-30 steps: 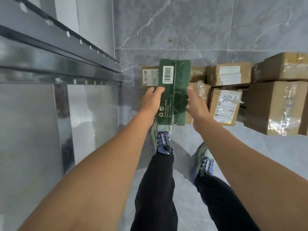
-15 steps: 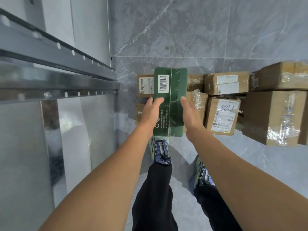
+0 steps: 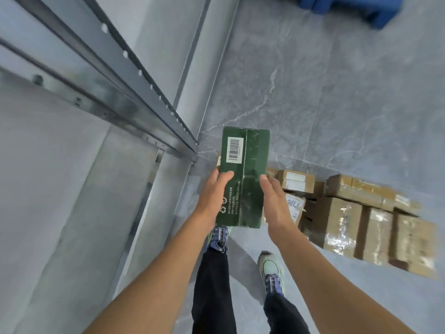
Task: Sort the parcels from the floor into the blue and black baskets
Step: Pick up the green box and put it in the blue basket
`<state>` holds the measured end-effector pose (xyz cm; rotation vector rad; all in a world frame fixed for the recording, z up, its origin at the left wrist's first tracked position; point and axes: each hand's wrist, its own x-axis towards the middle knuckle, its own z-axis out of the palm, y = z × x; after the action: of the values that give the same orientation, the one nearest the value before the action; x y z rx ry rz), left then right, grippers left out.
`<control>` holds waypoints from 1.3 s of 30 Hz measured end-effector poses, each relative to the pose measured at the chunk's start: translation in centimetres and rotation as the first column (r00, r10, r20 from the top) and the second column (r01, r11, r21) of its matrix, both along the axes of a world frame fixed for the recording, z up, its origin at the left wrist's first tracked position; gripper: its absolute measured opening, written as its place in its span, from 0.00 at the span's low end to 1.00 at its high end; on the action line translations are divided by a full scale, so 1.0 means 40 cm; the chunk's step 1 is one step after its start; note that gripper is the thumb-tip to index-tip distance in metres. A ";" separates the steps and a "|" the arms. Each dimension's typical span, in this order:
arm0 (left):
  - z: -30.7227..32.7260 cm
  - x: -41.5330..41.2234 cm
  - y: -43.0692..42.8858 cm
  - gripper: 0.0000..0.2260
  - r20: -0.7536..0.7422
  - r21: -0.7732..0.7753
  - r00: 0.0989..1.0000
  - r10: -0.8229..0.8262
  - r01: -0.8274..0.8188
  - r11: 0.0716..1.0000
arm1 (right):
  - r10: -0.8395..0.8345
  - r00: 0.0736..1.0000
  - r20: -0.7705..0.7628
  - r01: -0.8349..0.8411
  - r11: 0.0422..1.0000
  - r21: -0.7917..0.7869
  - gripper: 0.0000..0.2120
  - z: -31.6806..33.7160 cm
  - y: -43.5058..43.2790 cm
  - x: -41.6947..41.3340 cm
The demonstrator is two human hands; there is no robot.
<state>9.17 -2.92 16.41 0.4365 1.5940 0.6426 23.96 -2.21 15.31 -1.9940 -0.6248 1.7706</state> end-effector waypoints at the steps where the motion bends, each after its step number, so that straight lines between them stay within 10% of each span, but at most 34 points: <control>1: 0.055 0.012 -0.009 0.13 -0.007 0.033 1.000 0.014 -0.014 0.999 | 0.023 1.000 -0.010 -0.023 0.999 0.026 0.24 0.054 -0.001 0.015; 17: 0.793 0.133 -0.311 0.12 -0.015 0.337 0.939 0.344 -0.320 0.886 | 0.407 0.914 -0.004 -0.383 0.863 0.329 0.21 0.801 -0.169 0.089; 39: 1.043 0.085 -1.216 0.22 -0.097 0.502 0.645 0.758 -0.626 0.597 | 0.838 0.545 0.007 -0.705 0.453 0.546 0.21 1.068 -0.897 -0.068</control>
<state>12.57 -51.57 58.12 0.1963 1.9216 1.6412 21.25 -38.10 58.03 -1.0836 -1.9297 1.9755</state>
